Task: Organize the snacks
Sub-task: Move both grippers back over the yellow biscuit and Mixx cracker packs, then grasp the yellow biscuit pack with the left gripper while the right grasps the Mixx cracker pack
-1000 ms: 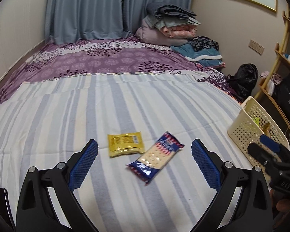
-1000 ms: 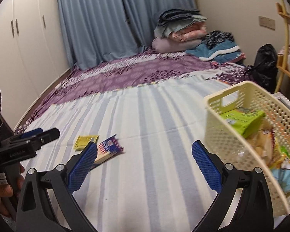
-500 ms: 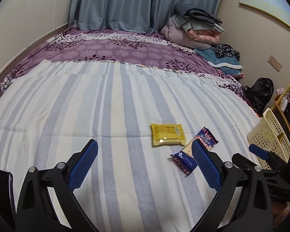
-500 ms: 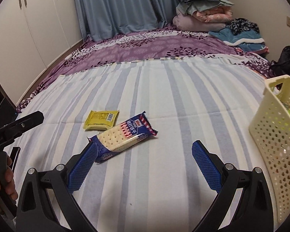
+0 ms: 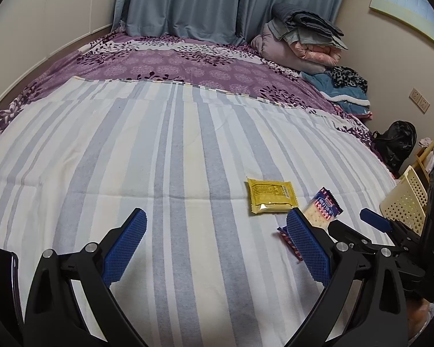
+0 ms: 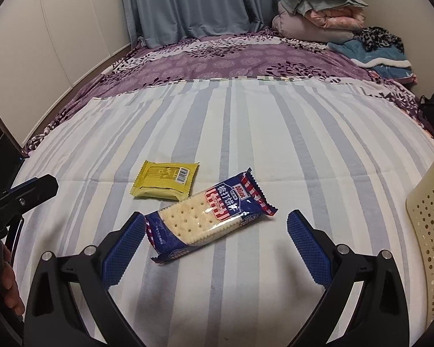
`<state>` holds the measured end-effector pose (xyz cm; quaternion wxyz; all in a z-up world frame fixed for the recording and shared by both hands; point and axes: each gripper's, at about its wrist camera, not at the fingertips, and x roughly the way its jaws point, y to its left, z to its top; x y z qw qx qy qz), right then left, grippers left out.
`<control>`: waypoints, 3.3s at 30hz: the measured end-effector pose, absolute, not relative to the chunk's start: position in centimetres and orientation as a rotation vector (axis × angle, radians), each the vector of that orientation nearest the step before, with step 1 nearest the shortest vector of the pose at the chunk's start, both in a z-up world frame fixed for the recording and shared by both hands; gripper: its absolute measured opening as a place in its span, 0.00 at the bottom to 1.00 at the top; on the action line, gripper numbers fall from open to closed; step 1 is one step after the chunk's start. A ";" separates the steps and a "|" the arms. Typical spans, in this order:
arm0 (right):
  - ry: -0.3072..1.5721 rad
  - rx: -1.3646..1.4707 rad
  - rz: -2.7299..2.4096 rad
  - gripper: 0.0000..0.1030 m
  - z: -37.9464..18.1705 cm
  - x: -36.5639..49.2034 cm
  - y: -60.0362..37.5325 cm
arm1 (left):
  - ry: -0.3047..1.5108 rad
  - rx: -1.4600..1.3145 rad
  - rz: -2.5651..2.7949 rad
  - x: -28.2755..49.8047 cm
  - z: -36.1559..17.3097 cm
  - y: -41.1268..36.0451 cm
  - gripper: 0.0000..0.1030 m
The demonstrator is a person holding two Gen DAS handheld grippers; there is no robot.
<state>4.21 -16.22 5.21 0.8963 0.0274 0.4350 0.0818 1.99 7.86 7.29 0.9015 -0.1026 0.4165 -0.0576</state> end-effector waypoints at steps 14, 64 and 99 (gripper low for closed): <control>0.948 0.009 0.104 0.95 2.6 8.1 -13.9 | 0.898 -0.215 -0.100 3.1 5.8 8.8 0.96; 0.951 -0.054 0.249 0.95 1.8 8.3 -18.8 | 0.983 0.089 -0.332 13.5 0.9 -1.0 0.46; 0.838 0.027 0.228 0.43 7.4 2.8 -21.6 | 0.859 0.038 -0.399 6.9 7.8 -2.9 0.46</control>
